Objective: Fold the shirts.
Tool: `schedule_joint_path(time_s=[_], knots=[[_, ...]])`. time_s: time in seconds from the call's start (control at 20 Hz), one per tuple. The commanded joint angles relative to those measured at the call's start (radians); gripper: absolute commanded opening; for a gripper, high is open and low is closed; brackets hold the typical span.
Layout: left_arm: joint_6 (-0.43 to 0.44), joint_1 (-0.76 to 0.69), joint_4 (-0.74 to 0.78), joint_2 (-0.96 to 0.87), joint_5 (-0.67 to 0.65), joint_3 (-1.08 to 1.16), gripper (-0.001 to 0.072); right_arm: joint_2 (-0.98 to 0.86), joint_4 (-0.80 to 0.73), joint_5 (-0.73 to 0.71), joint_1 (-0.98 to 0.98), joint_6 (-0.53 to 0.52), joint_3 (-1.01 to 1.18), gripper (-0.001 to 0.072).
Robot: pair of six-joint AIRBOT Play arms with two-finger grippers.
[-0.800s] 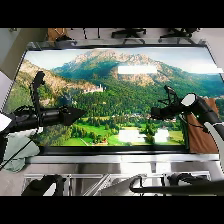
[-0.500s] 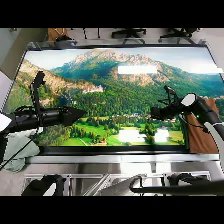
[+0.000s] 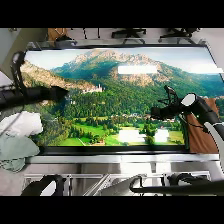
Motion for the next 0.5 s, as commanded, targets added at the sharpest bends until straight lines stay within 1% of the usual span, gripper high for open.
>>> schedule_joint_path(time_s=[0.0, 0.1, 0.2, 0.35, 0.45], knots=[[-0.010, 0.129, 0.264, -0.184, 0.001, 0.184, 0.0711, -0.001, 0.000, 0.001, 0.001, 0.000, 0.000, 0.0022], [-0.062, 0.195, 0.418, -0.294, -0.033, 0.257, 0.0711, -0.001, 0.000, 0.001, 0.001, 0.000, 0.000, 0.0023], [-0.098, 0.253, 0.517, -0.389, -0.121, 0.283, 0.0711, -0.001, 0.000, 0.001, 0.001, 0.000, 0.000, 0.0022], [-0.179, 0.315, 0.678, -0.512, -0.251, 0.246, 0.0711, -0.001, 0.001, 0.001, 0.001, 0.000, 0.000, 0.0022], [-0.212, 0.335, 0.767, -0.572, -0.271, 0.214, 0.0711, -0.001, 0.002, 0.000, 0.001, 0.000, 0.000, 0.0022]])
